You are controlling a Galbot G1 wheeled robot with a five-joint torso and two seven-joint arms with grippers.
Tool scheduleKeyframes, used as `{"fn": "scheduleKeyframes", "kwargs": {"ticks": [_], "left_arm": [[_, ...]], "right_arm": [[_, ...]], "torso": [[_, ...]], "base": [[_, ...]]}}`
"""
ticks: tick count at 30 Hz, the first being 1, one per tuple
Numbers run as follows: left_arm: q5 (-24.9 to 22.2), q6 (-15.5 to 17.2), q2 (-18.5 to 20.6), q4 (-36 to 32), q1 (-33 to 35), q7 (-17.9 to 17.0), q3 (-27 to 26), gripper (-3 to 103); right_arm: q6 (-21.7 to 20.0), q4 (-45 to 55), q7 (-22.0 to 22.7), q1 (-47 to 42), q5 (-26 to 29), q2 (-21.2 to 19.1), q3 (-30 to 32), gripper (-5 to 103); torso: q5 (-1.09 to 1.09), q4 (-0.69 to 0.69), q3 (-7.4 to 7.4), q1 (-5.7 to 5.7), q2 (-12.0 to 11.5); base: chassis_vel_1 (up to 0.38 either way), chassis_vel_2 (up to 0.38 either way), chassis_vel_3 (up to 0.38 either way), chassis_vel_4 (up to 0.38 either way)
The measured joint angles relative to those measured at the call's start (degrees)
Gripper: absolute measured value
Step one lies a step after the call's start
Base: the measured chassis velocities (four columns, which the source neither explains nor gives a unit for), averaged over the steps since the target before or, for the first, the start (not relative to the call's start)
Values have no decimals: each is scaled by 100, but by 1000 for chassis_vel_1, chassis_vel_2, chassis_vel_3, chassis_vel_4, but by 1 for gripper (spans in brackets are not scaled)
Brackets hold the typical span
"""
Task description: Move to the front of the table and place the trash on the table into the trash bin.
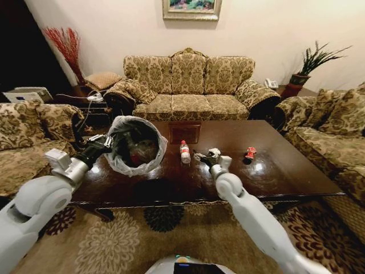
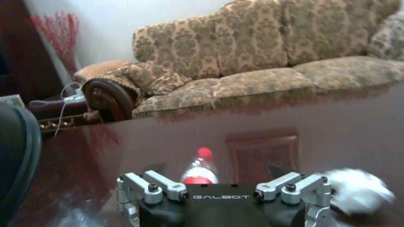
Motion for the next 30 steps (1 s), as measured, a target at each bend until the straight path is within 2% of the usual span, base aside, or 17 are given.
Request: {"fn": "scheduleKeyframes", "kwargs": {"ticks": [2, 4, 5, 8, 14, 22, 25, 27, 28, 30], "left_arm": [[-1, 1, 0, 1, 25, 0, -17, 3], [0, 0, 0, 18, 62, -1, -62, 3], [0, 0, 0, 18, 62, -1, -62, 3], [-3, 0, 0, 42, 63, -1, -68, 3], [-41, -3, 18, 90, -34, -2, -17, 3], [-59, -10, 34, 140, -88, -5, 13, 3], [-60, -13, 19, 142, -95, -5, 22, 3], [-61, -14, 17, 144, -95, -5, 23, 3], [-60, -15, 16, 144, -95, -5, 23, 3], [-60, -15, 16, 144, -95, -5, 23, 3]], "right_arm": [[10, -167, -22, 109, -98, 120, -63, 100], [3, -631, -20, 378, -274, 469, -250, 100], [3, -631, -20, 378, -274, 469, -250, 100], [50, -1193, -17, 549, -569, 867, -317, 100], [97, -1845, -24, 688, -690, 1171, -287, 100], [66, -2240, -87, 728, -623, 1291, -270, 102], [24, -2247, -87, 740, -559, 1300, -253, 95], [5, -2247, -84, 743, -547, 1287, -265, 95], [-2, -2247, -84, 744, -541, 1278, -276, 87], [-4, -2247, -84, 744, -539, 1276, -279, 87]], "torso": [[-1, 0, 0, 0, 0], [0, 0, 0, 0, 0], [0, 0, 0, 0, 0], [0, 0, -1, 0, 0], [0, 0, 0, 0, 0], [0, 0, 0, 0, 0], [1, 0, 0, 0, 0], [1, 0, -1, 0, 0], [1, 0, -1, 0, 0], [1, 0, -1, 0, 0]], "base": [[0, 0, 0, 0], [0, 0, 0, 0], [0, 0, 0, 0], [0, 0, 0, 0], [0, 0, 0, 0], [0, 0, 0, 0], [0, 0, 0, 0], [0, 0, 0, 0], [0, 0, 0, 0], [0, 0, 0, 0]]}}
